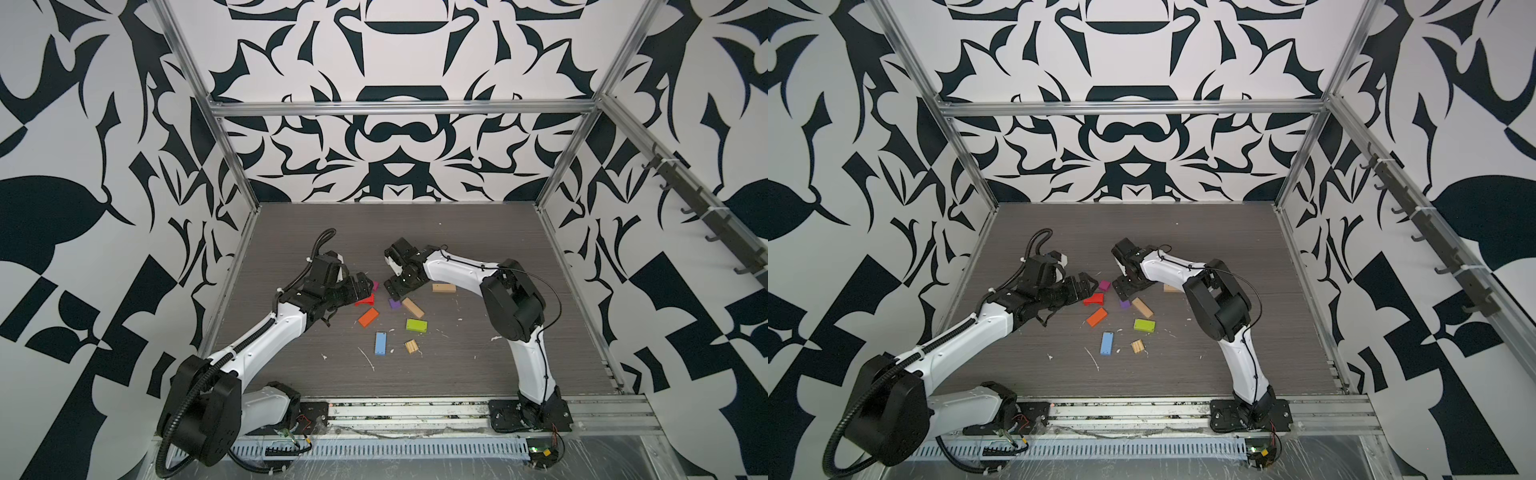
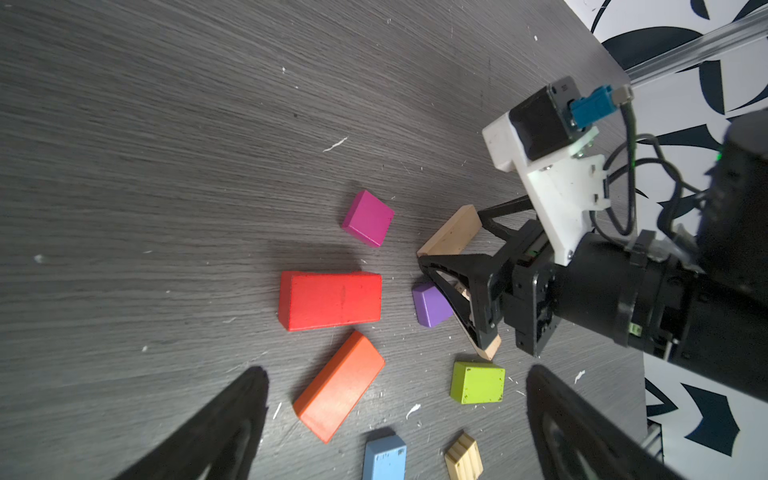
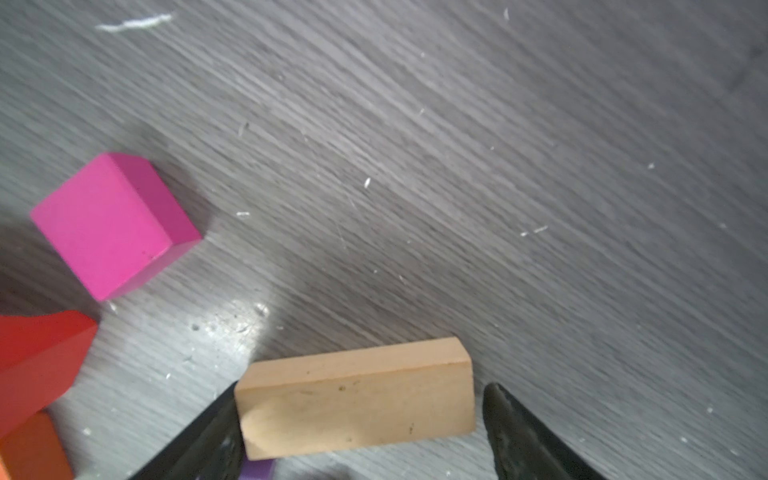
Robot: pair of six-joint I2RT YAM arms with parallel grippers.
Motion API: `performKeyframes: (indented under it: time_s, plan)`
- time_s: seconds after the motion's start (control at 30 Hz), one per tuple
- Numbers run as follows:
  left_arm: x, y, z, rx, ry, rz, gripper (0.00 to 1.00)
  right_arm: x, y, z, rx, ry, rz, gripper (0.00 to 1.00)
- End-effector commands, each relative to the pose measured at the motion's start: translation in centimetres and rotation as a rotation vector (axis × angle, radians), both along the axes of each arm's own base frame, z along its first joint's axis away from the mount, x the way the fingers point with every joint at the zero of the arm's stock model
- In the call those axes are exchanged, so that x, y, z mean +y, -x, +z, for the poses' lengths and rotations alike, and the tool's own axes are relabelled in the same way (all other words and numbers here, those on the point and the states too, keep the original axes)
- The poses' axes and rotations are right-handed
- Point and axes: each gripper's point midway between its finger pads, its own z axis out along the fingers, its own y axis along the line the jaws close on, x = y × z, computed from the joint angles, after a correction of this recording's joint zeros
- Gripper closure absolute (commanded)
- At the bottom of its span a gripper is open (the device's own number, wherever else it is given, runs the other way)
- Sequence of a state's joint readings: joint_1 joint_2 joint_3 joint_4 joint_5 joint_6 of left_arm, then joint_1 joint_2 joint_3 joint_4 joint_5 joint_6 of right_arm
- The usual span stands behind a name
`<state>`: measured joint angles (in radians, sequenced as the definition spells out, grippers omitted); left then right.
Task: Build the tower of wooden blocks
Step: 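Close the right gripper on a beige bar beside the purple block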
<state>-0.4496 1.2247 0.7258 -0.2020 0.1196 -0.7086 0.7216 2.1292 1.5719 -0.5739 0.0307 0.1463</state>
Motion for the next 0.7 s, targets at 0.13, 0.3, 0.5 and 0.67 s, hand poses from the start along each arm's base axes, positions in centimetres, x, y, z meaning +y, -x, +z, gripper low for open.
performKeyframes:
  time_s: [0.13, 0.3, 0.5, 0.67]
  plan:
    - [0.21, 0.43, -0.38, 0.008, 0.01, 0.006, 0.01, 0.72, -0.66, 0.91, -0.025, -0.001, 0.01, 0.13]
    - [0.24, 0.4, -0.48, 0.01, 0.01, 0.008, 0.01, 0.72, -0.76, 0.6, -0.021, 0.002, 0.008, 0.15]
    - [0.24, 0.37, -0.5, 0.01, 0.011, 0.01, 0.01, 0.7, -0.83, 0.65, -0.023, 0.006, 0.003, 0.2]
    - [0.17, 0.35, -0.6, 0.012, 0.013, 0.009, 0.0, 0.65, -1.08, 1.3, -0.038, 0.001, -0.015, 0.24]
